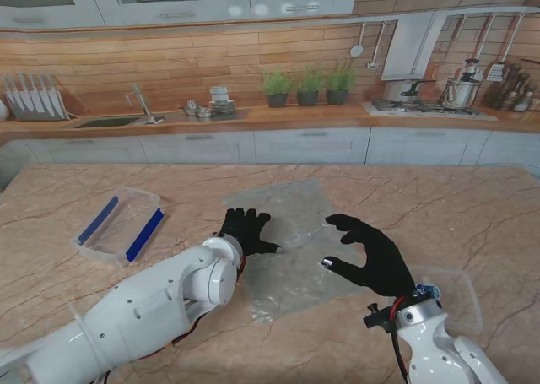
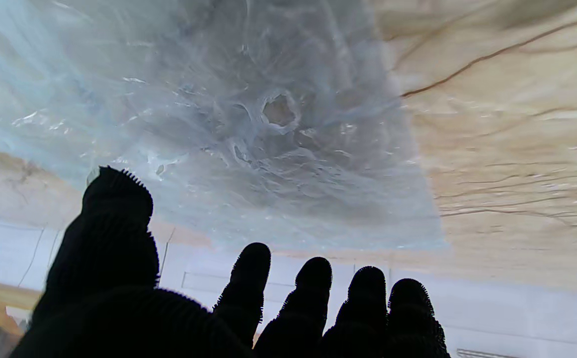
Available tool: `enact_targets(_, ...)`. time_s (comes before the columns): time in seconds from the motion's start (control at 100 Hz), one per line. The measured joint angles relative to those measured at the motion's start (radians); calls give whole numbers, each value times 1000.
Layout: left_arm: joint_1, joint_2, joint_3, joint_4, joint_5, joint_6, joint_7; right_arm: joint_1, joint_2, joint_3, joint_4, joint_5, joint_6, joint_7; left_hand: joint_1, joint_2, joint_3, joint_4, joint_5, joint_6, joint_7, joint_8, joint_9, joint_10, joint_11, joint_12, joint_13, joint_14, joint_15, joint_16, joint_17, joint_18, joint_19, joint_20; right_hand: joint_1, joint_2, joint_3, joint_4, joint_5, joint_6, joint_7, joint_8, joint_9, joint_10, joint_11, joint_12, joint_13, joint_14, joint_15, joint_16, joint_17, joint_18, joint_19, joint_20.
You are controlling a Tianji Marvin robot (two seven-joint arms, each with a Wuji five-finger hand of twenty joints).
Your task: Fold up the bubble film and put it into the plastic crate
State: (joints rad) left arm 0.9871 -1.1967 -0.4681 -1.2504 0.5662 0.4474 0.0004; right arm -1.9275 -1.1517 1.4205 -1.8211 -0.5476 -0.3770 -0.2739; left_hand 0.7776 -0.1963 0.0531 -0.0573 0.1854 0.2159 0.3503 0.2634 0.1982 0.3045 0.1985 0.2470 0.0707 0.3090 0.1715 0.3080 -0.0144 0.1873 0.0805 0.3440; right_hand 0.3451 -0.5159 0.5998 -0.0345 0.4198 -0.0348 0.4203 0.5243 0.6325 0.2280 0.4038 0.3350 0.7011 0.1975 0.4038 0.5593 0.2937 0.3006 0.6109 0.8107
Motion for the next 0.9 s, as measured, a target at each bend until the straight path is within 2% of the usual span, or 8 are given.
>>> enact_targets(0.19, -96, -88, 133, 167, 48, 25, 29, -1, -1, 0, 0, 8, 0, -4, 24, 20, -4, 12, 0, 22, -62, -25, -10, 12, -22, -2, 0, 1, -10, 0, -8, 2, 2, 11, 0, 0, 0, 0, 2, 0, 0, 0, 2, 1, 0, 0, 0, 0, 0, 0, 0, 0, 0, 0)
enact_targets(0.3, -131, -93, 206, 182, 89, 20, -6, -2, -1, 0, -2, 10, 0, -3, 24, 18, -4, 16, 0, 22, -72, -26, -10, 12, -22, -2, -2, 1, -17, 1, -11, 2, 2, 17, 0, 0, -2, 0, 2, 0, 0, 0, 2, 1, 0, 0, 0, 0, 0, 0, 0, 0, 0, 0)
enact_targets(0.34, -137, -88, 214, 174, 118, 3, -52, -3, -1, 1, -2, 10, 0, -3, 22, 72, 8, 19, 0, 22, -72, -26, -10, 12, -22, -2, -2, 1, -18, 1, -11, 2, 2, 19, 0, 0, -2, 0, 2, 0, 0, 0, 2, 1, 0, 0, 0, 0, 0, 0, 0, 0, 0, 0)
enact_targets(0.43, -142, -52, 217, 114, 163, -55, -130, -5, -1, 3, -3, 9, -2, -3, 24, 63, 21, 29, 0, 22, -72, -26, -10, 12, -22, -2, -3, 1, -20, 1, -12, 2, 3, 19, 0, 0, -2, 0, 8, 0, 0, 0, 2, 1, 0, 0, 0, 0, 0, 0, 0, 0, 0, 0)
enact_targets(0.63, -104, 88, 194, -68, 356, -179, -222, -9, -2, 3, -4, 8, -4, -9, 21, 39, 15, 28, 0, 8, -72, -25, -10, 12, -22, 6, -5, 1, -31, 1, -13, 1, 3, 19, 0, 0, -2, 0, 13, 0, 0, 0, 2, 1, 0, 0, 0, 0, 0, 0, 0, 0, 0, 0)
enact_targets(0.71, -45, 118, 114, -99, 385, -230, -231, -9, -2, 3, -4, 8, -4, -8, 21, 39, 8, 28, 0, 8, -72, -24, -10, 12, -22, 7, -5, 1, -31, 1, -13, 1, 3, 19, 0, 0, -2, 0, 13, 0, 0, 0, 2, 1, 0, 0, 0, 1, 0, 0, 0, 0, 0, 1)
enact_targets(0.78, -23, 145, 101, -118, 462, -283, -238, -9, -1, 2, -4, 10, -4, -3, 5, 153, 17, 22, 0, 7, -72, -18, -10, 11, -18, 9, -5, 1, -31, 1, -9, 1, 3, 19, 0, 0, -2, 0, 13, 0, 0, 0, 2, 1, 0, 0, 0, 1, 0, 0, 0, 0, 0, 1)
enact_targets(0.9, 10, 162, 57, -133, 501, -308, -239, -7, -1, 0, -4, 12, -3, 5, 5, 148, 17, 22, 0, -17, -72, 10, -9, 11, 41, 31, 1, 1, 51, 29, 26, 11, 13, 21, 0, 0, -2, 0, 13, 0, 0, 0, 2, 1, 0, 0, 0, 1, 0, 0, 0, 0, 0, 5)
